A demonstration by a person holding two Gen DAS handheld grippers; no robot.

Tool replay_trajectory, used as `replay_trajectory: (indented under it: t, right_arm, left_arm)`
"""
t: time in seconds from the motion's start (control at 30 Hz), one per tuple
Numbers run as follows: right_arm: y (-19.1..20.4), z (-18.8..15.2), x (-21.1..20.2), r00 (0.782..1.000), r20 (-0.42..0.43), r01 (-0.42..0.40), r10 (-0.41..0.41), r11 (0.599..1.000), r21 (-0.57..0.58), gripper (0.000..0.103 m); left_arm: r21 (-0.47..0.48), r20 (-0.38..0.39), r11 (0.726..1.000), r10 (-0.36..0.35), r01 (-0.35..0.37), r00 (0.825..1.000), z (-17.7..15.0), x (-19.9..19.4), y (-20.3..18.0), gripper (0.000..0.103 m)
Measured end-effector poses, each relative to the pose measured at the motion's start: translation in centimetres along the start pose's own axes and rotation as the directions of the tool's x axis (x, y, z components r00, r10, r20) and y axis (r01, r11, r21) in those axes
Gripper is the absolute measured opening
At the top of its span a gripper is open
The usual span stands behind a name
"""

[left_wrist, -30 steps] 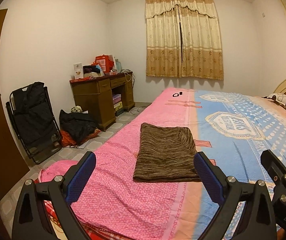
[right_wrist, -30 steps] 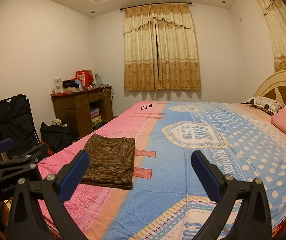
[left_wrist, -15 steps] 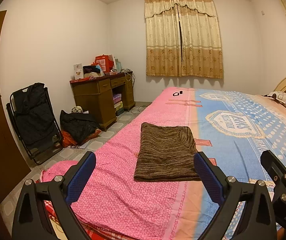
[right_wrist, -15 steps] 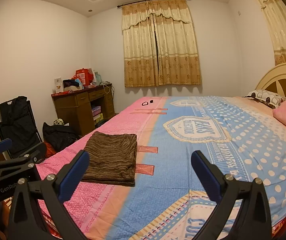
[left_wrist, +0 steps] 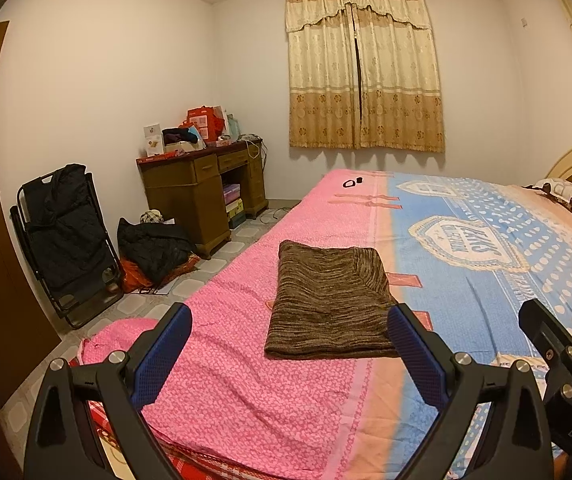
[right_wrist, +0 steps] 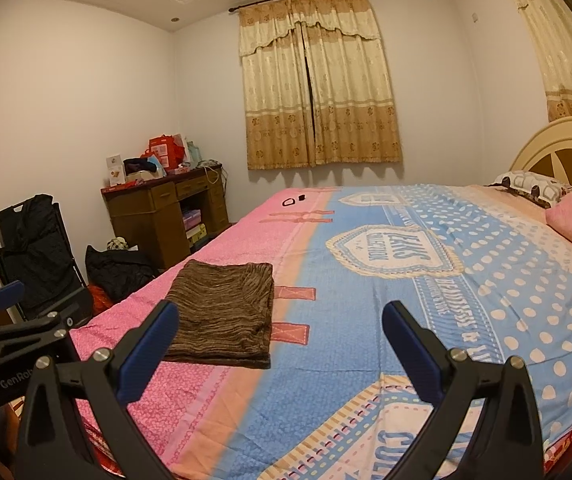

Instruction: Fold small clothes

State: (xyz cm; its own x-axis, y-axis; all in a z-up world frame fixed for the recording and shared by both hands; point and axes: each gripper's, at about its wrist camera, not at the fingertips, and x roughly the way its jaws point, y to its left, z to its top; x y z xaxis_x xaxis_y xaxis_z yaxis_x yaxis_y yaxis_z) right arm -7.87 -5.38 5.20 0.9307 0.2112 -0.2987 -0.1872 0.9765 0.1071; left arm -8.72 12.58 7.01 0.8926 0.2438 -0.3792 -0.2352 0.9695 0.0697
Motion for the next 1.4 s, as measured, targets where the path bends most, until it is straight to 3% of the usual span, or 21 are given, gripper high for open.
replay_trajectory:
  t: [1.4]
  right_arm:
    - [0.23, 0.04, 0.06, 1.000, 0.009, -0.001, 0.001, 1.000, 0.006, 0.103]
  left_arm:
    - [0.010, -0.009, 1.000, 0.022, -0.022, 1.000, -0.35, 0.33, -0.49, 0.099]
